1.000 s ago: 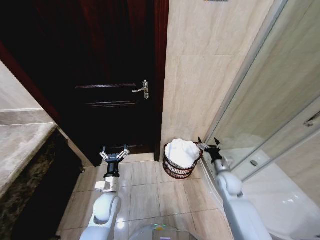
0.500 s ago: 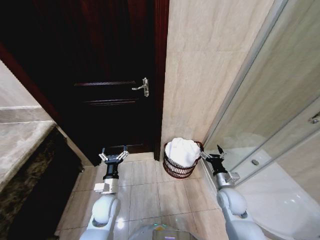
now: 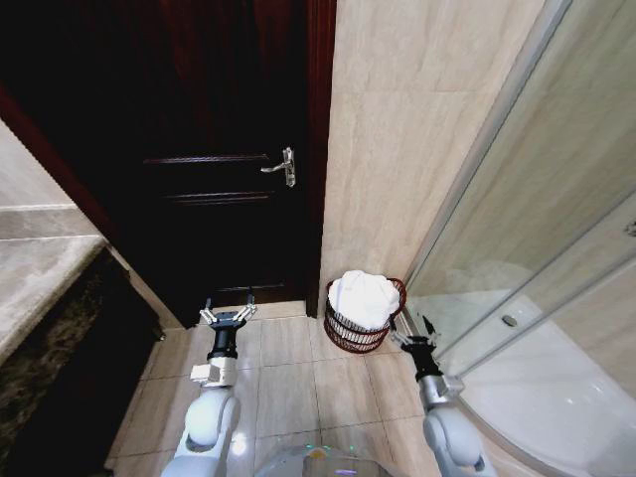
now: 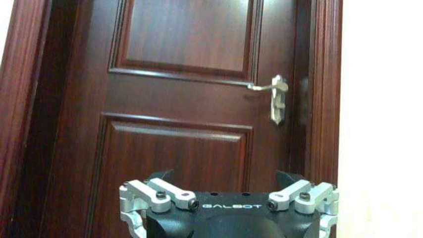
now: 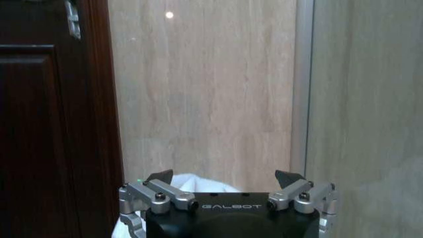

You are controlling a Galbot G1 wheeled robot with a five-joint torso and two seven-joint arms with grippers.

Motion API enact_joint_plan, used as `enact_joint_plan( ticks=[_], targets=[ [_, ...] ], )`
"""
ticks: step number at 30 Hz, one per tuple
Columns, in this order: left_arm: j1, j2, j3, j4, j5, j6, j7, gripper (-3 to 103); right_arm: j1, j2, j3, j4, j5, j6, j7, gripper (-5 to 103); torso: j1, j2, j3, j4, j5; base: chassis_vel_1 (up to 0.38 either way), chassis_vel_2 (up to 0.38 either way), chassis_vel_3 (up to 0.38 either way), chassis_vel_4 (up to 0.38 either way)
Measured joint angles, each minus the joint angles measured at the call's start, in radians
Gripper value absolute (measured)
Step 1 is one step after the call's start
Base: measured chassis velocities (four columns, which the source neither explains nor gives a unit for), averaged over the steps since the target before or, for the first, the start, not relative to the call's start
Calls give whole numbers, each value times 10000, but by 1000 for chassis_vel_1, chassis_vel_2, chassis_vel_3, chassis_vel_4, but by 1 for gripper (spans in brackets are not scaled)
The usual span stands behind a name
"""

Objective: Discard the used towel into the hamper.

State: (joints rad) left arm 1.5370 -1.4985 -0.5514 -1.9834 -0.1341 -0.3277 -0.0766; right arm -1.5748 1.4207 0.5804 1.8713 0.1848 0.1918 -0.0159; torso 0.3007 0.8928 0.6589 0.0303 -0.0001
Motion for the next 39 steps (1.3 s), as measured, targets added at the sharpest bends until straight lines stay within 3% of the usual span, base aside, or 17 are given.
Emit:
enact_joint_plan(
  ticks=[39],
  targets=[
    [-447,268,15,921,-166,-123,214,100,34,161,-68,-298,-407,225,-120,100,-756,-1803,-1050,0,0,0,0,0,0]
  ],
)
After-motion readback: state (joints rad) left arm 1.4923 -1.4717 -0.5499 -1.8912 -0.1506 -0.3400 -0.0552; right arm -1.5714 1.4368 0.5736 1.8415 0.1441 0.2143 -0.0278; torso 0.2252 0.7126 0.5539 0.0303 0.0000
